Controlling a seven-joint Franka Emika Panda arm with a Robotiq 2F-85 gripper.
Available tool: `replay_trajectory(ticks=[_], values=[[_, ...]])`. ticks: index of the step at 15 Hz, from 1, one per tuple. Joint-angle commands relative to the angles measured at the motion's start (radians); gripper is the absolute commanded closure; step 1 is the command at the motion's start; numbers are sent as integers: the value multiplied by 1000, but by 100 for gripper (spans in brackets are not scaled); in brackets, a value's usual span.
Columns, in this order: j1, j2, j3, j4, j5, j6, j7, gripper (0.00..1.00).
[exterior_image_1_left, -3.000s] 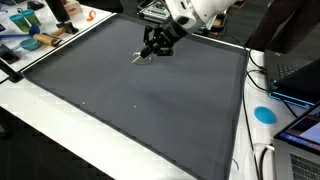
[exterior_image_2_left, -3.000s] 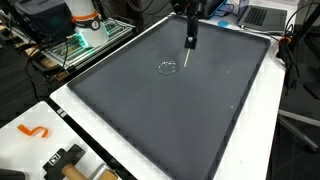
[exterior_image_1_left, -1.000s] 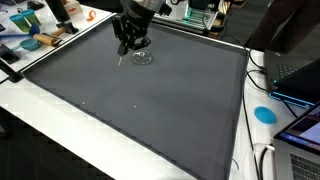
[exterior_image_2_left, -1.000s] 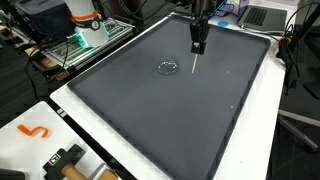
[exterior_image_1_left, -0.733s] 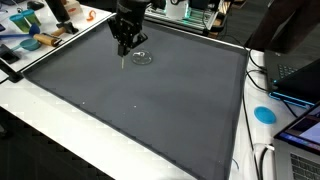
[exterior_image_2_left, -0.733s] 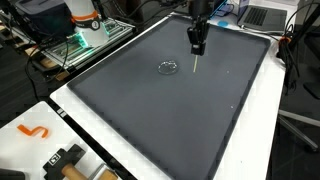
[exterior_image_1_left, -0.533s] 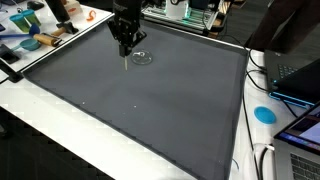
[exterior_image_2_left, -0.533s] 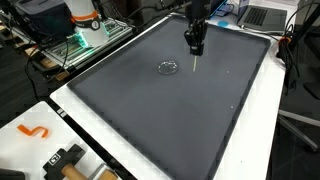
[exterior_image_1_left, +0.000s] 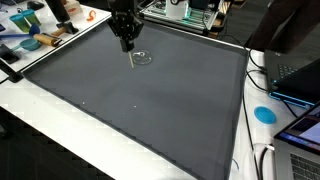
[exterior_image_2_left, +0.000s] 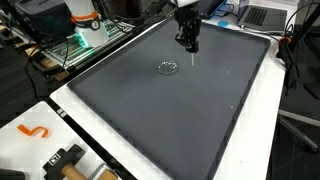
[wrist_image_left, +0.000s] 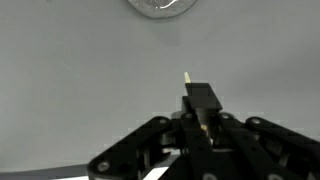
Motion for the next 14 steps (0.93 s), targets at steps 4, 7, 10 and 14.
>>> replay_trajectory(ticks=[4, 7, 10, 14], values=[[-82, -78, 43, -69, 447, -23, -422, 97], [-107, -95, 40, -84, 598, -44, -581, 97], [-124, -112, 29, -106, 696, -64, -701, 97], [-143, -136, 23, -135, 802, -99, -829, 97]])
